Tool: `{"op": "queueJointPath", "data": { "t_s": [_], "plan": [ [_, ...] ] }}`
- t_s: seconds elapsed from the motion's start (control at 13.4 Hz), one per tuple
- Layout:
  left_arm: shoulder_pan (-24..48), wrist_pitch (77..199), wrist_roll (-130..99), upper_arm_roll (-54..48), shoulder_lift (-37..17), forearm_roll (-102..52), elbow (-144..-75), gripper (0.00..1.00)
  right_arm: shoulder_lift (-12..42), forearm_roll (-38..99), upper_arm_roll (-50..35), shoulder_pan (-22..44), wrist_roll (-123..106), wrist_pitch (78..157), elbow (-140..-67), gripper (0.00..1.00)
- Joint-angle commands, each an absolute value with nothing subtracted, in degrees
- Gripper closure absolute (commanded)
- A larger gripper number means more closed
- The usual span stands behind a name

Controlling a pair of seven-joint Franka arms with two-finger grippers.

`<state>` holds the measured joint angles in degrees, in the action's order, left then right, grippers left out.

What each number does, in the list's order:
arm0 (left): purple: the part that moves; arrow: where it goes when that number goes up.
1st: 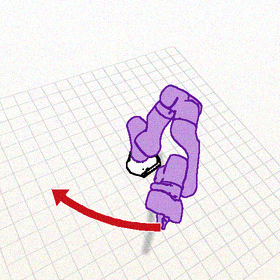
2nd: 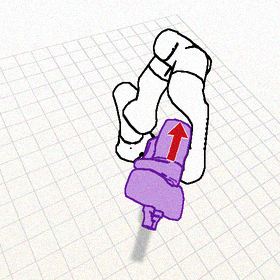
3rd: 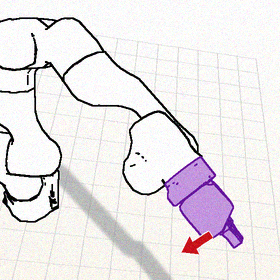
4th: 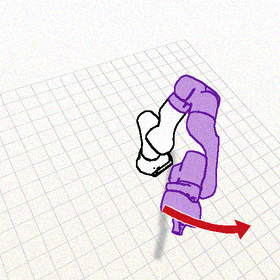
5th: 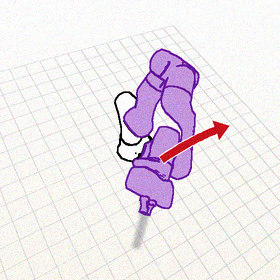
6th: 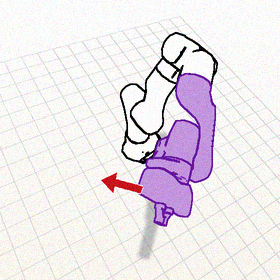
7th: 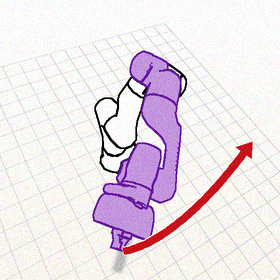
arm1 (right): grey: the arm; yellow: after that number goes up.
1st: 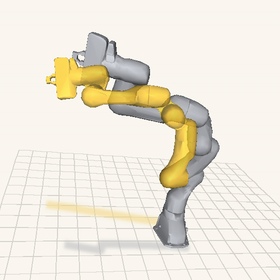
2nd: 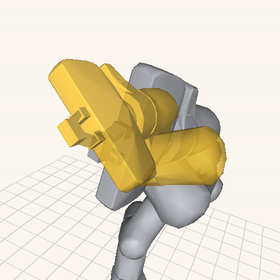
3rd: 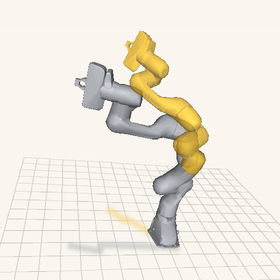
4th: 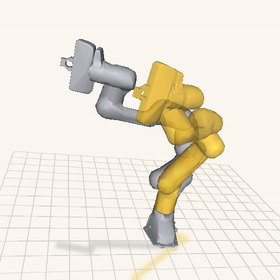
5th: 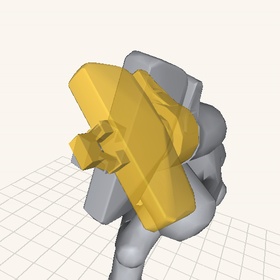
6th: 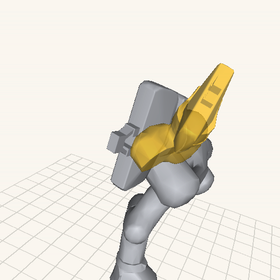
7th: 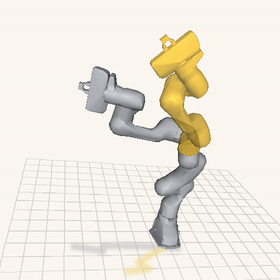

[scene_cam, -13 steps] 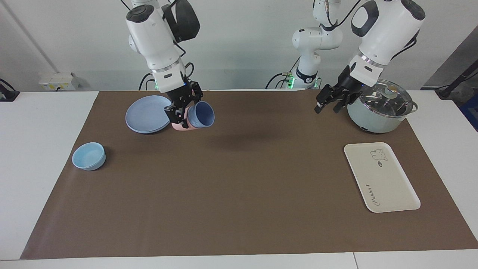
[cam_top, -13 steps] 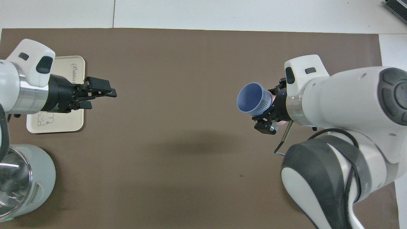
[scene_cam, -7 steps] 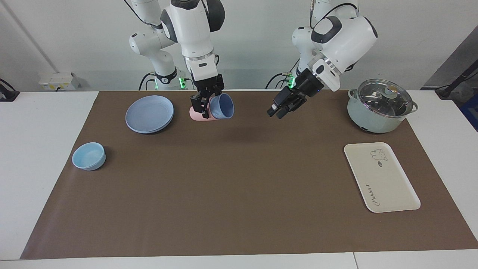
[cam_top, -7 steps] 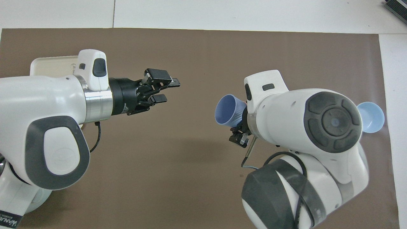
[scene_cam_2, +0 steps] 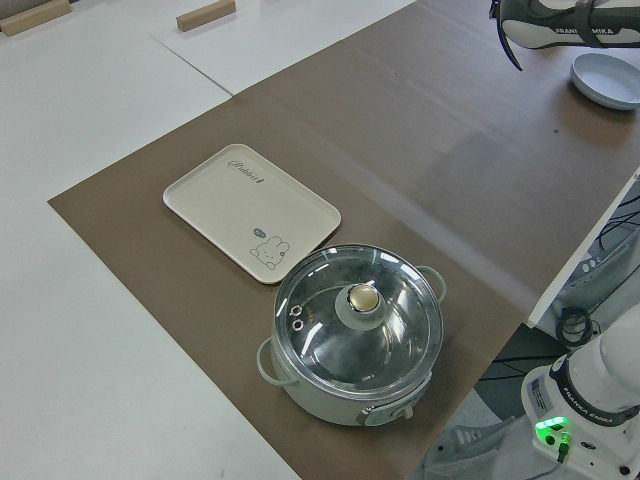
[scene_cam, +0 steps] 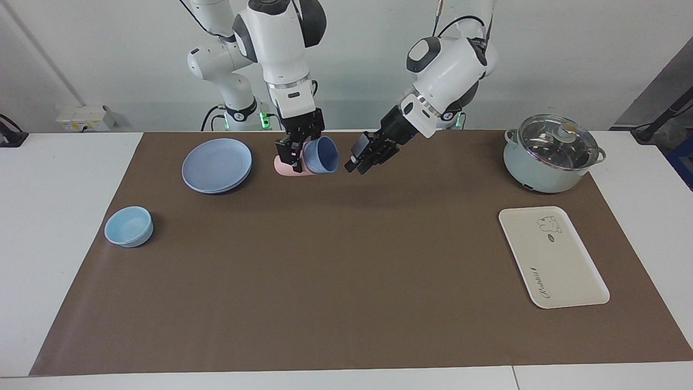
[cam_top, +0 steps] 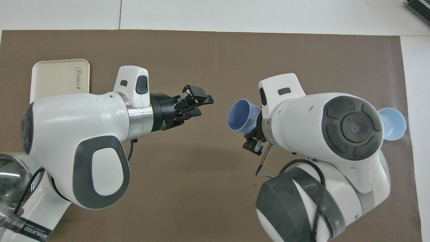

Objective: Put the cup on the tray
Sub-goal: 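Reach the left gripper toward the blue cup held by the right gripper, then grasp the blue cup with the left gripper and pull it from the pink cup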

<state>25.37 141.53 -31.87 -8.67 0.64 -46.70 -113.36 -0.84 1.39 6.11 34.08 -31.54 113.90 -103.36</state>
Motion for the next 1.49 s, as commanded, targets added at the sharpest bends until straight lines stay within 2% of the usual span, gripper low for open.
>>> {"op": "queueJointPath", "data": {
  "t_s": [0.0,0.22,0.45,0.52,0.6,1.04,1.19,1.42],
  "plan": [
    [27.25,145.53,-33.31,-7.82,0.79,-47.99,-114.08,0.46,-0.35,0.00,6.15,34.01,-30.32,113.29,-102.13,1.00],
    [29.27,145.29,-33.40,-7.82,0.44,-47.99,-114.08,0.50,-0.35,0.00,6.15,34.01,-30.32,113.47,-102.30,1.00],
    [31.11,144.94,-34.01,-7.82,0.53,-47.99,-114.08,0.66,-0.35,0.09,6.15,33.93,-30.41,113.55,-102.39,1.00],
    [31.46,144.24,-34.10,-7.74,0.70,-47.99,-114.26,0.79,-0.44,0.00,6.15,33.93,-30.41,113.55,-102.48,1.00],
    [31.29,143.27,-34.10,-7.73,0.62,-47.90,-113.91,1.00,-0.44,0.00,6.15,33.93,-30.41,113.64,-102.48,1.00],
    [28.23,139.40,-33.57,-7.12,-0.17,-46.50,-110.58,1.00,-0.44,0.09,6.15,33.93,-30.32,113.64,-102.66,1.00],
    [26.03,133.36,-34.10,-7.12,-1.66,-43.35,-106.20,1.00,-0.44,0.09,6.15,33.93,-30.32,113.64,-102.66,1.00],
    [18.83,125.79,-33.58,-7.12,-2.46,-37.38,-100.21,1.00,-0.44,0.09,6.15,33.84,-30.32,113.64,-102.66,1.00]
  ]
}}
